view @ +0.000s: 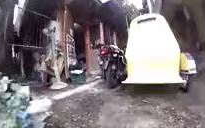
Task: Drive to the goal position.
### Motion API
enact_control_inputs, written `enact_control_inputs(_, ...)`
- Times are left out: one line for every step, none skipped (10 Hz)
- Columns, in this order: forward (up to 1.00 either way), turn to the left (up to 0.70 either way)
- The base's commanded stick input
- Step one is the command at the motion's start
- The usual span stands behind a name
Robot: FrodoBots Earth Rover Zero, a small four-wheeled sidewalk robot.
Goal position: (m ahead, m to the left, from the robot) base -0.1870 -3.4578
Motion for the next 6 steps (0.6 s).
enact_control_inputs(1.00,0.00)
enact_control_inputs(1.00,0.00)
enact_control_inputs(0.64,-0.16)
enact_control_inputs(0.00,-0.45)
enact_control_inputs(0.00,-0.45)
enact_control_inputs(0.00,-0.45)
